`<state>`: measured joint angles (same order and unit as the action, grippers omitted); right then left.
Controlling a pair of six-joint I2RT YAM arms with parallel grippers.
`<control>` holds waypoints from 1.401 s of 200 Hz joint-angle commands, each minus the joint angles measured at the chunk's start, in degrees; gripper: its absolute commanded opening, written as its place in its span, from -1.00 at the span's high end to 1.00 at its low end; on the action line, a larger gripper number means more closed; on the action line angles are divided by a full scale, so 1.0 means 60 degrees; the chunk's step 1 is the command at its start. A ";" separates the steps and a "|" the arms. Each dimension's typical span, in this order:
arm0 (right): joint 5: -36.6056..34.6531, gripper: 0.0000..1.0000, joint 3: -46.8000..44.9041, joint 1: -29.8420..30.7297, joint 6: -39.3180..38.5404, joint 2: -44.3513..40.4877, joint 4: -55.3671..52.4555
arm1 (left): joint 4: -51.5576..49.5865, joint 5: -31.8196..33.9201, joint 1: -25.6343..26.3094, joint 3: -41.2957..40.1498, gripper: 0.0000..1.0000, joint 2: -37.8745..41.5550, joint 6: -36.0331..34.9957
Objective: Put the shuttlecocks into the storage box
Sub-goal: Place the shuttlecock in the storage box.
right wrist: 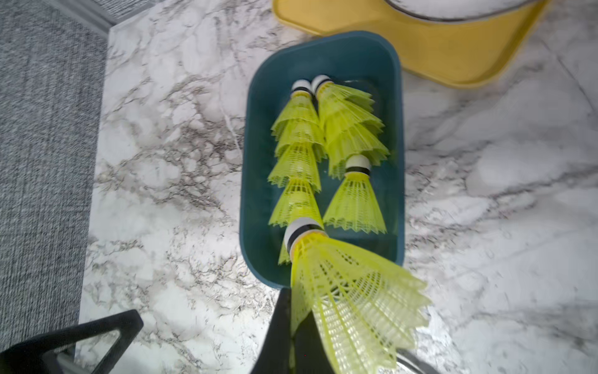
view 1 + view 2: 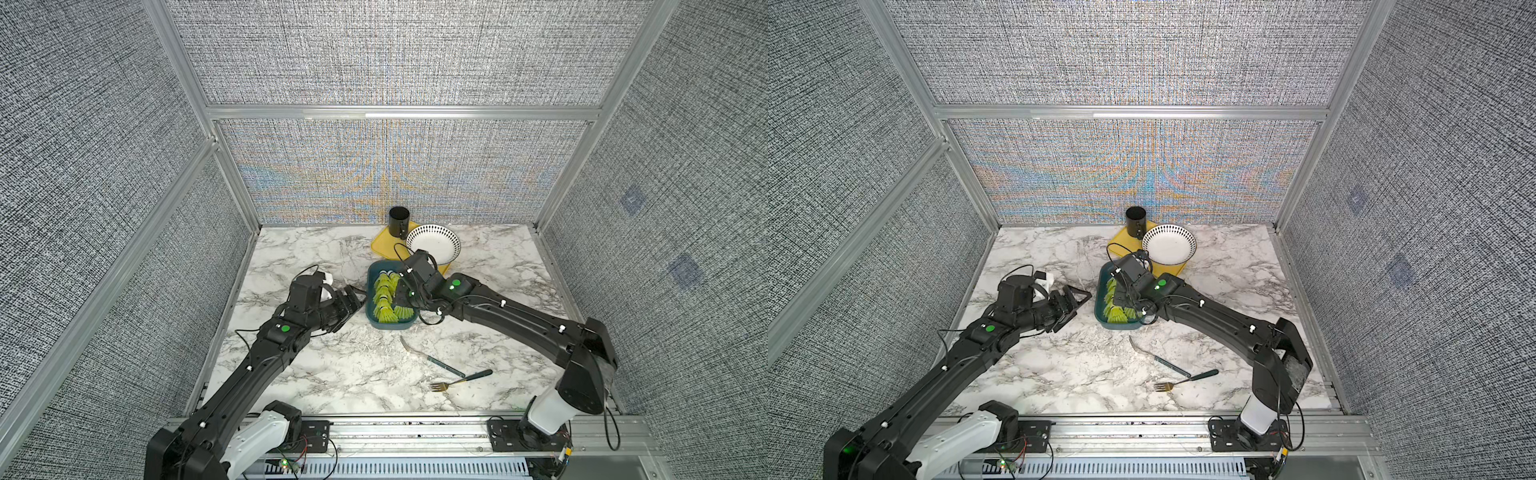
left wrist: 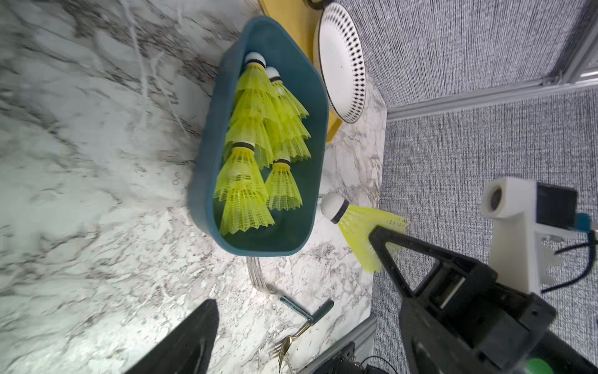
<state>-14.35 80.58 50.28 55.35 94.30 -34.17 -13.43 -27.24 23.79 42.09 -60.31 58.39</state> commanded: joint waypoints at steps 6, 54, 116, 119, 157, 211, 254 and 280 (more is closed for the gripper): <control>-0.0613 1.00 -0.0541 0.0276 0.2726 -0.0098 -0.0491 | 0.0714 -0.1336 0.0120 0.0003 -0.79 -0.0420 -0.1084; -0.1093 1.00 0.0160 0.0788 0.4790 0.0602 -0.1273 | -0.0360 -0.1040 0.0144 -0.0449 -0.80 0.0207 -0.1935; -0.1426 1.00 0.1029 0.0907 0.6944 0.1337 -0.2639 | -0.1618 -0.0521 0.0144 -0.0495 -0.80 0.1428 -0.2245; -0.1431 1.00 0.1029 0.0920 0.7018 0.1353 -0.2630 | -0.1662 -0.0554 0.0137 -0.0496 -0.80 0.1469 -0.2254; -0.1445 1.00 0.1630 0.0921 0.7710 0.1984 -0.3076 | -0.2212 -0.0798 0.0146 -0.0550 -0.79 0.1866 -0.2329; -0.1991 1.00 0.1659 0.0906 0.8191 0.2249 -0.2399 | -0.2244 -0.0922 0.0148 -0.0810 -0.79 0.2396 -0.2152; -0.2160 1.00 0.1397 0.0831 0.8580 0.2353 -0.1564 | -0.2573 -0.0944 0.0142 -0.0691 -0.79 0.2649 -0.2188; -0.2155 1.00 0.1424 0.0748 0.8724 0.2524 -0.1327 | -0.2824 -0.0925 0.0149 -0.0544 -0.79 0.2793 -0.2200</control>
<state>-26.15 89.10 55.13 104.60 108.81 -44.10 -28.71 -32.56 24.64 37.82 -44.21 45.67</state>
